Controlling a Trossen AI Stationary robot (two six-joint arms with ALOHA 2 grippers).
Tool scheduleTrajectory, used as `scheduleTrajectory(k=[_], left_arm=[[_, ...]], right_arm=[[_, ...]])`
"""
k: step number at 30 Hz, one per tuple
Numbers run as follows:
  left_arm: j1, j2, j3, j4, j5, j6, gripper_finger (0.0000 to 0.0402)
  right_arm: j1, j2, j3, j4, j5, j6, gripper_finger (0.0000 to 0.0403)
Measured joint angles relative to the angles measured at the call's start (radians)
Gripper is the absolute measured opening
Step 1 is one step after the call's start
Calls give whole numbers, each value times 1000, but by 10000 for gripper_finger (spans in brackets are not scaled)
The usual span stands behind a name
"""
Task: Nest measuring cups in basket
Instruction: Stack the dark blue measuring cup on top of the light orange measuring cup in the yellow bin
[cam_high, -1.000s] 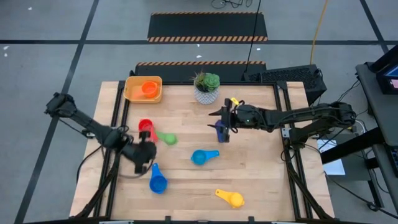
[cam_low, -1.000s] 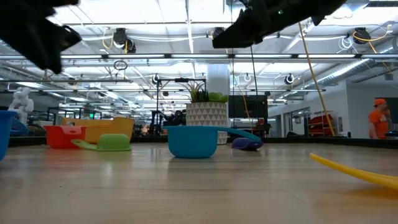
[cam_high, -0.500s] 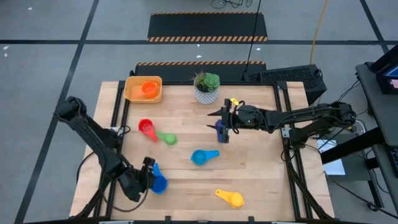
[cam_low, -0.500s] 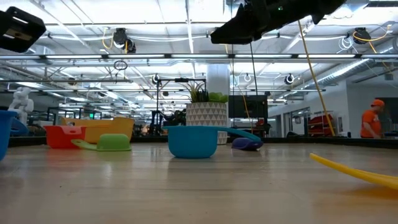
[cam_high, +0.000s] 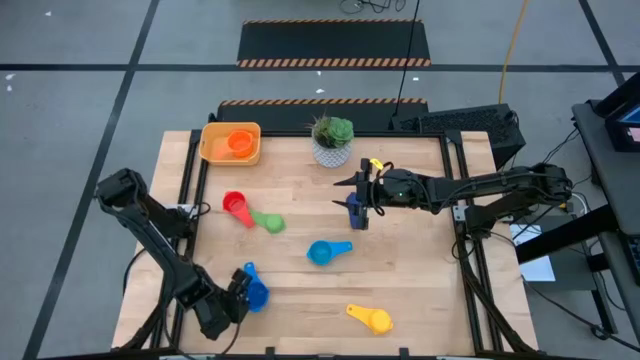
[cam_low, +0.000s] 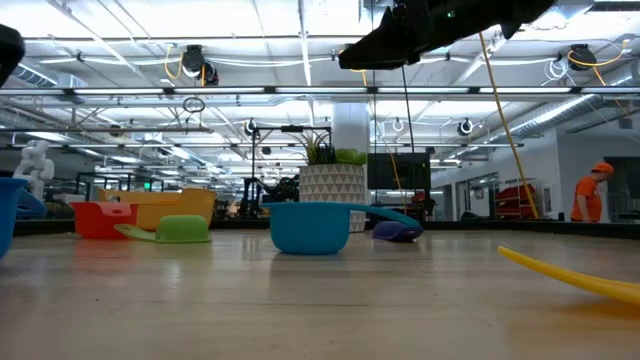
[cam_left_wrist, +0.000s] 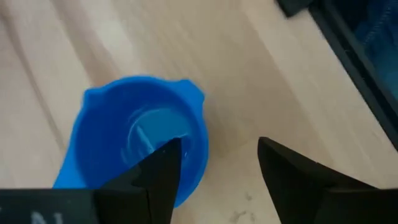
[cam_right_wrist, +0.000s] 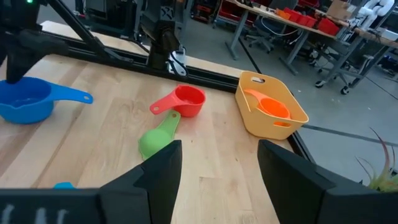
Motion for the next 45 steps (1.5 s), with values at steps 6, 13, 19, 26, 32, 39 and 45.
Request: scheduleTrajectory(k=[6, 13, 19, 26, 32, 39, 45], left_arm=[[2, 58, 0, -14, -12, -1, 163], [27, 76, 0, -15, -62, 32, 54], [112, 9, 0, -58, -73, 31, 14], [234, -139, 2, -166, -163, 89, 10], [379, -257, 2, -243, -211, 155, 7], [644, -372, 2, -260, -270, 122, 7], [891, -396, 4, -259, -278, 191, 8]], right_arm=[[-5, 0, 0, 0, 1, 1, 203], [-5, 0, 0, 2, 0, 3, 203], [-5, 0, 0, 12, 1, 0, 203], [-5, 0, 0, 18, 1, 0, 203], [-6, 0, 0, 17, 6, -30, 203], [-32, 0, 0, 17, 7, -45, 203], [-43, 0, 0, 16, 7, -45, 203]])
